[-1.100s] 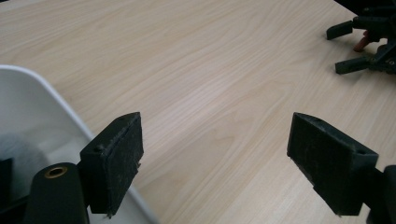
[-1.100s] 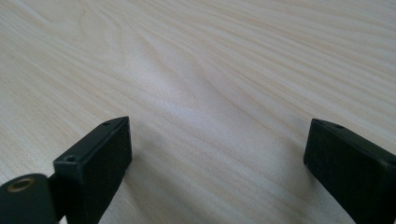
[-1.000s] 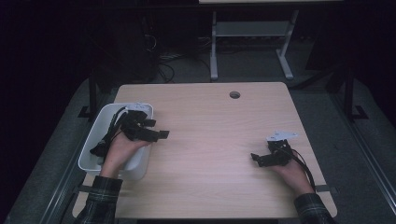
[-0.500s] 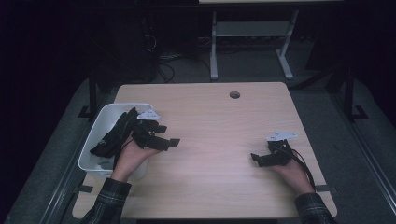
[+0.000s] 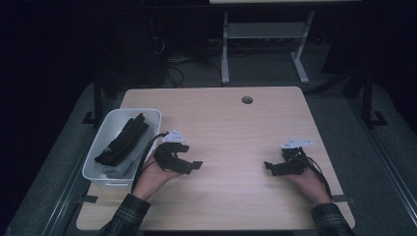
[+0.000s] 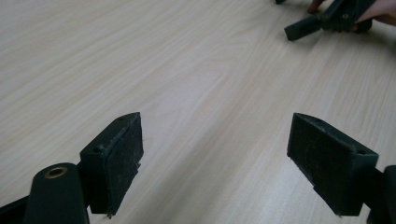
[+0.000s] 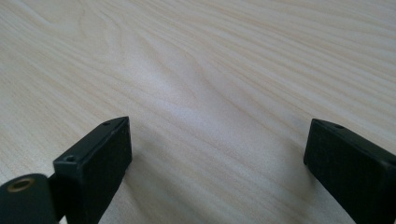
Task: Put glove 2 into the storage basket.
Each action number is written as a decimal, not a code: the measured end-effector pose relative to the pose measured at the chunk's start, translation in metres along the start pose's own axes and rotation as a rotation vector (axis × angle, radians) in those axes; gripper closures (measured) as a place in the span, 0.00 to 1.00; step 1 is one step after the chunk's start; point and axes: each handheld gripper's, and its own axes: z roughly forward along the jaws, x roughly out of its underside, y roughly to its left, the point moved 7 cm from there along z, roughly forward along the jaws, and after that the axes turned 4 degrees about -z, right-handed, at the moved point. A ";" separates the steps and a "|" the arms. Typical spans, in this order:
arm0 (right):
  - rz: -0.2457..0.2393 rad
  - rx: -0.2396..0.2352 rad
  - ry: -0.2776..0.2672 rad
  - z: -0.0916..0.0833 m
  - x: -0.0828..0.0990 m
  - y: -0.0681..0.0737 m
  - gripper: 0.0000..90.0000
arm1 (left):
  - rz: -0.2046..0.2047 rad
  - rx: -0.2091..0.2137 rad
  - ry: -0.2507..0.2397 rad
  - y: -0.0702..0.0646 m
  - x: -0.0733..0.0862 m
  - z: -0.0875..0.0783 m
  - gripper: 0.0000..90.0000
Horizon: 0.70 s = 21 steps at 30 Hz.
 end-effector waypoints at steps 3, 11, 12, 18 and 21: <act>0.000 0.000 0.000 0.000 0.000 0.000 0.08 | 0.021 0.013 0.012 -0.008 0.006 0.012 0.19; 0.000 0.001 0.000 0.000 0.000 0.000 0.08 | 0.034 0.017 0.003 -0.017 0.013 0.026 0.19; -0.001 0.001 -0.001 0.000 0.000 0.000 0.08 | 0.034 0.024 0.005 -0.019 0.014 0.029 0.19; 0.000 0.001 -0.001 0.000 0.000 0.000 0.08 | 0.064 0.022 0.031 -0.026 0.019 0.039 0.17; 0.000 0.001 -0.001 0.000 0.000 0.000 0.08 | 0.074 0.007 0.037 -0.027 0.021 0.044 0.17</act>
